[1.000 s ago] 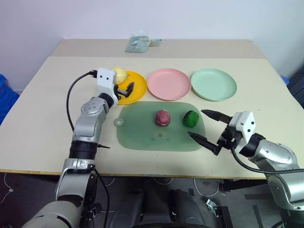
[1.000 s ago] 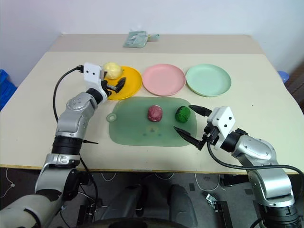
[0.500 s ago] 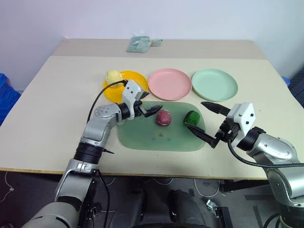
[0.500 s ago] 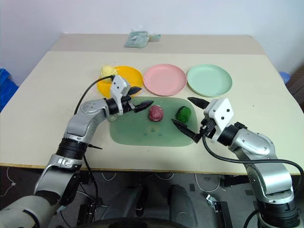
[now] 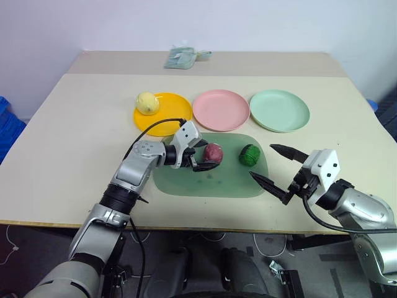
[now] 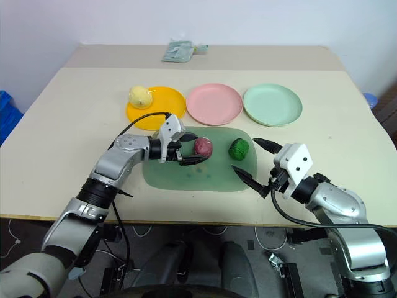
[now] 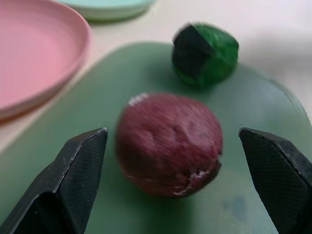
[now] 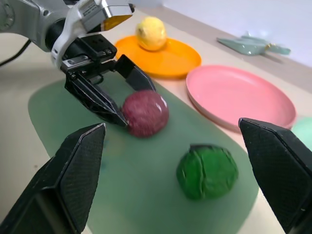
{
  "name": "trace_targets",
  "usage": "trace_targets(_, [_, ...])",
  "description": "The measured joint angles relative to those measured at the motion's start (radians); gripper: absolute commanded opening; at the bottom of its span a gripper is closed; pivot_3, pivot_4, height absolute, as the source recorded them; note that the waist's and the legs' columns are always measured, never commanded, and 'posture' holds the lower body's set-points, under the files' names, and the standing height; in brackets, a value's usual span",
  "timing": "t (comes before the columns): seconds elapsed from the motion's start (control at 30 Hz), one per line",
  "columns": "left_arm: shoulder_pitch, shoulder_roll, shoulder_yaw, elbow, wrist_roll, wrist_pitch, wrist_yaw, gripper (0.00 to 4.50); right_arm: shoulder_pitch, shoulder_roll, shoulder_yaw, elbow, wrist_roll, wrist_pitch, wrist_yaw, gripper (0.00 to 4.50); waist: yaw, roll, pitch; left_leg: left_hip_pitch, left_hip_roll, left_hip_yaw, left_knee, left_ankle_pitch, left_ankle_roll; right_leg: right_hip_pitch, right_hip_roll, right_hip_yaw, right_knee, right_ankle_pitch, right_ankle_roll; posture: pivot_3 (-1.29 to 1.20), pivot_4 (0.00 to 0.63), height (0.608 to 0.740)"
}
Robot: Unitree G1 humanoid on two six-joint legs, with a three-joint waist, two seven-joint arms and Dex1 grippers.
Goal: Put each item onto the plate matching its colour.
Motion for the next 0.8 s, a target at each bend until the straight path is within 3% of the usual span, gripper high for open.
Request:
trace_targets(0.03, [-0.005,-0.004,-0.003,0.013,0.008,-0.001,0.003,3.67,0.002,0.002,0.0,0.004,-0.003,-0.012,0.0,4.5,0.0,0.0,0.0,0.0,0.0,0.0,0.0,0.0,0.0,0.0,0.0,0.0,0.0,0.0,0.0,0.0,0.15,0.74])
trace_targets(0.13, [-0.012,-0.016,-0.001,0.024,0.017,-0.012,0.019,2.43,0.004,0.011,0.001,0.006,-0.017,-0.037,-0.001,4.5,0.001,0.0,0.0,0.0,0.0,0.0,0.0,0.0,0.0,0.0,0.0,0.0,0.0,0.0,0.0,0.0,0.15,0.74])
trace_targets(0.33, [-0.048,-0.065,0.046,0.057,0.017,-0.041,0.099,2.43,0.005,0.028,0.005,0.007,-0.031,-0.048,-0.007,4.5,0.001,0.0,0.0,0.0,0.0,0.0,0.0,0.0,0.0,0.0,0.0,0.0,0.0,0.0,0.0,0.0,0.15,0.74])
trace_targets(0.43, [-0.135,-0.132,0.102,0.161,0.016,-0.045,0.207,2.43,-0.002,0.028,0.007,0.008,-0.032,-0.048,-0.011,4.5,0.004,-0.001,0.0,-0.001,0.0,-0.001,0.002,0.0,0.0,0.0,0.0,-0.001,0.0,0.0,0.0,0.0,0.15,0.74])
trace_targets(0.63, [-0.432,-0.232,0.21,0.551,0.059,-0.182,0.512,2.43,-0.05,0.027,0.025,0.023,-0.04,-0.037,-0.014,4.5,0.0,-0.001,0.0,-0.002,-0.001,0.0,0.002,0.0,0.0,0.0,0.0,-0.002,0.0,0.001,0.002,0.0,0.15,0.74])
trace_targets(0.8, [-0.538,-0.297,0.246,0.847,0.096,-0.325,0.637,2.43,-0.104,0.027,0.045,0.041,-0.05,-0.033,-0.018,4.5,0.002,-0.001,0.001,-0.002,-0.001,0.0,0.002,0.0,0.0,-0.001,0.0,-0.002,0.0,0.001,0.002,0.0,0.15,0.74])
